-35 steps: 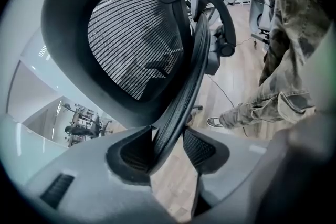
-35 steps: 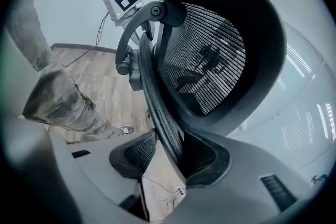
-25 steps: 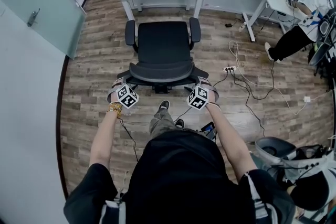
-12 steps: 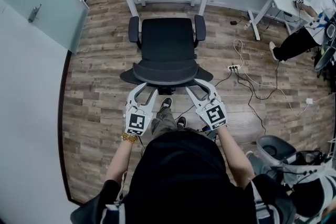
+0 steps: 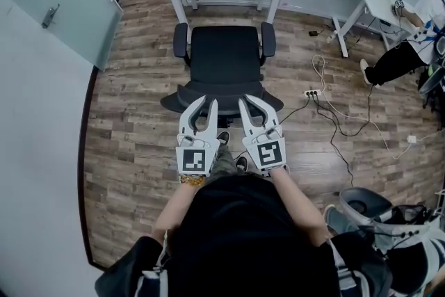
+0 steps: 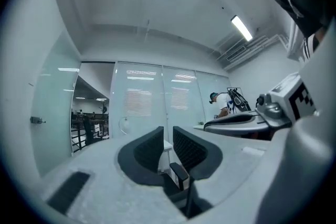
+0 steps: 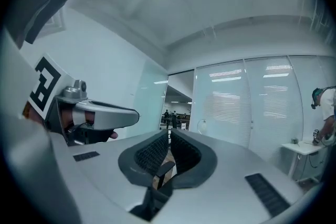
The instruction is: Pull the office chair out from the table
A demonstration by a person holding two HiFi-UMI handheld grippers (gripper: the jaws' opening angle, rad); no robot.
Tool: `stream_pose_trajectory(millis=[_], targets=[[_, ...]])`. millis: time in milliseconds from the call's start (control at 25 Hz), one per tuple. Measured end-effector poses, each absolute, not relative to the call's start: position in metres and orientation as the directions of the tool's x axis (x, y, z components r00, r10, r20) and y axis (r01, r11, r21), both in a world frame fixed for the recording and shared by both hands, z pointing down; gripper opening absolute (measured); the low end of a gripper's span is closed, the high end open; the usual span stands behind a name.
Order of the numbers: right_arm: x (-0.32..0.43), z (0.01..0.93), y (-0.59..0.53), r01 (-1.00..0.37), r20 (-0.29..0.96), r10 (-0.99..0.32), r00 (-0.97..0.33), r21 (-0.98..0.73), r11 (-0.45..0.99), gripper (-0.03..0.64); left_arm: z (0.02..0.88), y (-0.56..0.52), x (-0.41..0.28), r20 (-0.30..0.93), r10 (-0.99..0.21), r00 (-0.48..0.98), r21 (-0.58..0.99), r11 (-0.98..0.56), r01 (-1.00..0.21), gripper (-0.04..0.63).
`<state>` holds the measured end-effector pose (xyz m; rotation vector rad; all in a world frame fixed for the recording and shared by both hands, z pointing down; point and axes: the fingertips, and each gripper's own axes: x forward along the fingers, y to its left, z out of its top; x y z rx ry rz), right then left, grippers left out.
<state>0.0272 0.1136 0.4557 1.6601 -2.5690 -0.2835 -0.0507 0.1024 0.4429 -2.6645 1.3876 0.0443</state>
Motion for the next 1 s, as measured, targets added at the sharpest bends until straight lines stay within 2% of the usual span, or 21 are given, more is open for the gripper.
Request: stream_pose_trajectory(millis=[1000], targets=[[0.031,0.481,0.102,-0.9,0.016,-0.913,-0.408,0.162,0.405,0.011,0.458,0.093,-0.046,-0.026,-0.836,0.548,-0.143,-0.539,-0.83,0.063]])
